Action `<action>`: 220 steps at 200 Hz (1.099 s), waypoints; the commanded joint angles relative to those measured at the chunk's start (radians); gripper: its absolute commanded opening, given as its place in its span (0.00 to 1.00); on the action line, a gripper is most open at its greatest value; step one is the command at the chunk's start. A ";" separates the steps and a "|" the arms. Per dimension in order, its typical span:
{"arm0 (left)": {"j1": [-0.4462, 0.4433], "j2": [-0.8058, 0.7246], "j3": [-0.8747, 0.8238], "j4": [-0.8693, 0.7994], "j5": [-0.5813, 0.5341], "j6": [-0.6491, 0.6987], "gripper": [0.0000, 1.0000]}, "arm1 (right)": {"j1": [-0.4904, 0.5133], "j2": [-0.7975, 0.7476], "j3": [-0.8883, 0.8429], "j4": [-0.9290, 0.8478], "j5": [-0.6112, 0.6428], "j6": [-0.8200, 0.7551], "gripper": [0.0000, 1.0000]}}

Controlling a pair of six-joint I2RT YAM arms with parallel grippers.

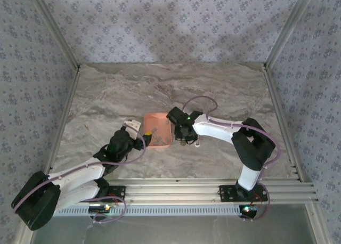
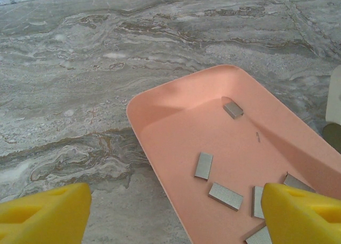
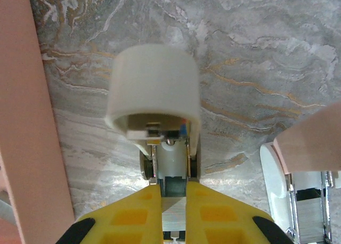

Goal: Load the staples into the stapler

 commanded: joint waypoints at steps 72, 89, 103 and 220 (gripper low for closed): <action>0.005 -0.014 0.025 0.012 0.005 0.011 0.83 | 0.024 0.036 0.043 -0.125 0.019 -0.014 0.13; 0.005 -0.015 0.025 0.011 0.006 0.012 0.83 | 0.025 0.039 0.048 -0.134 0.019 -0.014 0.13; 0.005 -0.015 0.026 0.012 0.005 0.012 0.83 | 0.024 0.045 0.048 -0.135 0.019 -0.018 0.13; 0.006 -0.012 0.034 0.011 0.010 0.010 0.84 | 0.014 -0.050 0.069 -0.119 0.004 -0.025 0.28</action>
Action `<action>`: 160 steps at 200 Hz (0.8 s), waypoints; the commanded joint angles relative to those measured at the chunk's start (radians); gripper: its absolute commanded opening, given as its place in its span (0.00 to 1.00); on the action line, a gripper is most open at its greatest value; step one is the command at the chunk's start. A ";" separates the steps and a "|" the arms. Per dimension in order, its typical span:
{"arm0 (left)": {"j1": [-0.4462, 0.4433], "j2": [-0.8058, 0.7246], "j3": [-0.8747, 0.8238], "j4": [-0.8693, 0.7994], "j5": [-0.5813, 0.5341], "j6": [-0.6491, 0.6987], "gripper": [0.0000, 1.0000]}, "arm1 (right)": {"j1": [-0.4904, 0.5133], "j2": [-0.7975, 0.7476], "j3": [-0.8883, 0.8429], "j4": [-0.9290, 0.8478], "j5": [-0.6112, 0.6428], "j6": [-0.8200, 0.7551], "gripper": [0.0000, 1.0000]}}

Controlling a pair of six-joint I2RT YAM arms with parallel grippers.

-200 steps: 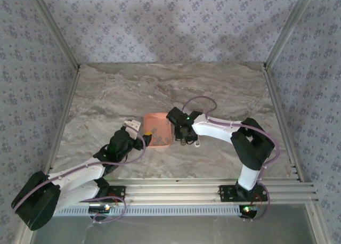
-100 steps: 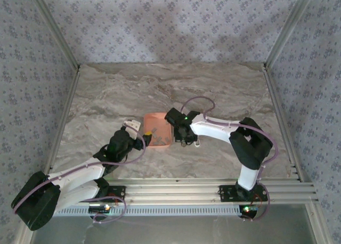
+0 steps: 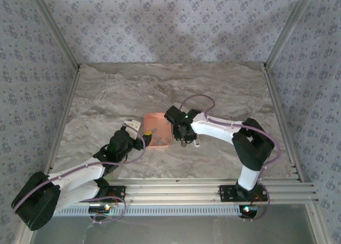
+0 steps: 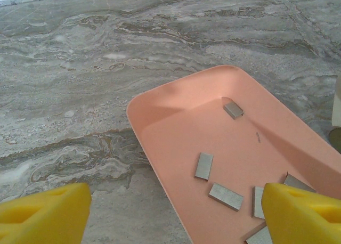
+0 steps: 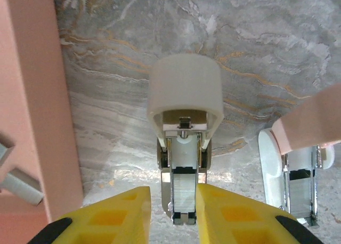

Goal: Load the staples into the stapler

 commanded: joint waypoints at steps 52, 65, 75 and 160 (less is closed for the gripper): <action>0.006 -0.007 0.046 -0.004 0.020 0.005 0.84 | -0.034 -0.023 -0.065 0.034 -0.071 0.021 0.23; 0.006 -0.002 0.056 -0.016 0.035 0.005 0.84 | -0.034 -0.030 -0.071 0.046 -0.075 0.018 0.23; 0.005 0.002 0.071 -0.034 0.054 0.006 0.84 | -0.038 -0.045 -0.081 0.061 -0.074 0.013 0.22; 0.006 0.165 0.196 -0.033 0.244 -0.016 0.82 | -0.196 -0.244 -0.214 -0.051 -0.350 -0.242 0.25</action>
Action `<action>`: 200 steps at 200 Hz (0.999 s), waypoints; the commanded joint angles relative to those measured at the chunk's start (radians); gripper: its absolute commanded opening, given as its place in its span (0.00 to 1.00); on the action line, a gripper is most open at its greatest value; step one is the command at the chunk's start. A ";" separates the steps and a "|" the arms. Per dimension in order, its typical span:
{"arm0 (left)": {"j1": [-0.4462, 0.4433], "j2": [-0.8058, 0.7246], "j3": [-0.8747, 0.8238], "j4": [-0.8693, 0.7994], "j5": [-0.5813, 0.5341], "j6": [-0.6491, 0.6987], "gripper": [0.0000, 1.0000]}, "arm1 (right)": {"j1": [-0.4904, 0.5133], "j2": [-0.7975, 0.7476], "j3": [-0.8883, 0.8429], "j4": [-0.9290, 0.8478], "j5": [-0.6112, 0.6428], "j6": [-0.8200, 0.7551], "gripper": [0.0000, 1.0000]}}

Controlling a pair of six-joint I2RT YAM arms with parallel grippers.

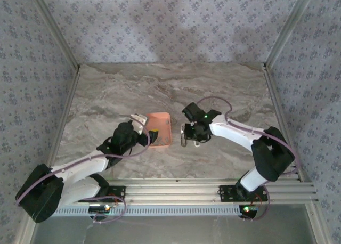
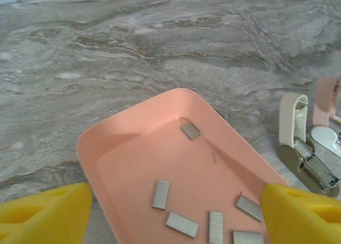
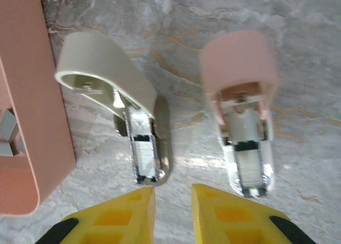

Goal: Load the staples into the stapler

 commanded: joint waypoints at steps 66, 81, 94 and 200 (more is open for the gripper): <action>0.006 0.210 0.158 0.026 0.208 -0.029 0.82 | -0.104 -0.003 0.000 -0.305 -0.176 -0.332 0.26; 0.005 0.225 0.171 0.022 0.215 -0.030 0.81 | -0.113 0.006 -0.002 -0.305 -0.170 -0.330 0.25; 0.005 0.232 0.179 0.017 0.218 -0.030 0.81 | -0.116 0.010 -0.005 -0.297 -0.158 -0.315 0.26; 0.005 0.332 0.325 -0.044 0.342 0.023 0.81 | -0.127 -0.007 -0.081 -0.193 -0.173 -0.306 0.29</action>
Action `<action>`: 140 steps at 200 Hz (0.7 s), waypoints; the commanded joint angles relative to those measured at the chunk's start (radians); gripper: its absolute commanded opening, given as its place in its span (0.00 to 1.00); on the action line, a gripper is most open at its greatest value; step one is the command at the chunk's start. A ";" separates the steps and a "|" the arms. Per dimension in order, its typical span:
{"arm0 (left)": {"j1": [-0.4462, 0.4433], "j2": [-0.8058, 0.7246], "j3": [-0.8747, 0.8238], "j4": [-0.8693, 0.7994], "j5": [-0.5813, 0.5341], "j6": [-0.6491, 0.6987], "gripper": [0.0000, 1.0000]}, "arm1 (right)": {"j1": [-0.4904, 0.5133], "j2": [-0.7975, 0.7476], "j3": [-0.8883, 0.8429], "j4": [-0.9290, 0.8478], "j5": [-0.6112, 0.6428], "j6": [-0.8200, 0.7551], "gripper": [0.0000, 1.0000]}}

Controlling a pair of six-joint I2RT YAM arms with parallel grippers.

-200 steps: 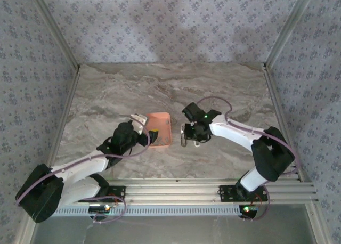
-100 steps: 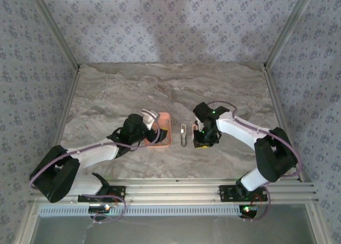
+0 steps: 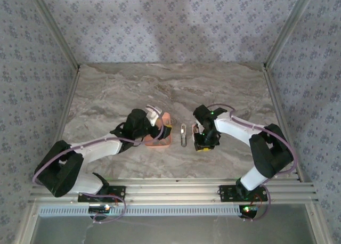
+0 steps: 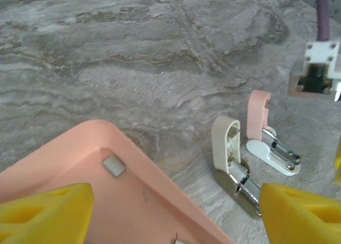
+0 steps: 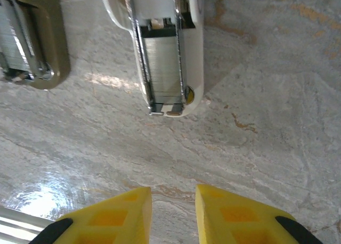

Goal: Load the staples into the stapler

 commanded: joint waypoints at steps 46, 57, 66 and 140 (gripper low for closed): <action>0.005 0.162 0.251 -0.125 0.176 0.031 0.80 | -0.053 -0.159 -0.133 0.153 -0.047 0.047 0.32; 0.002 0.195 0.302 -0.163 0.195 0.031 0.79 | -0.072 -0.204 -0.178 0.208 -0.074 0.078 0.33; 0.001 0.226 0.347 -0.201 0.210 0.034 0.79 | -0.090 -0.241 -0.216 0.242 -0.098 0.108 0.33; -0.062 0.534 0.777 -0.546 0.317 0.086 0.74 | -0.168 -0.405 -0.469 0.620 -0.224 0.345 0.34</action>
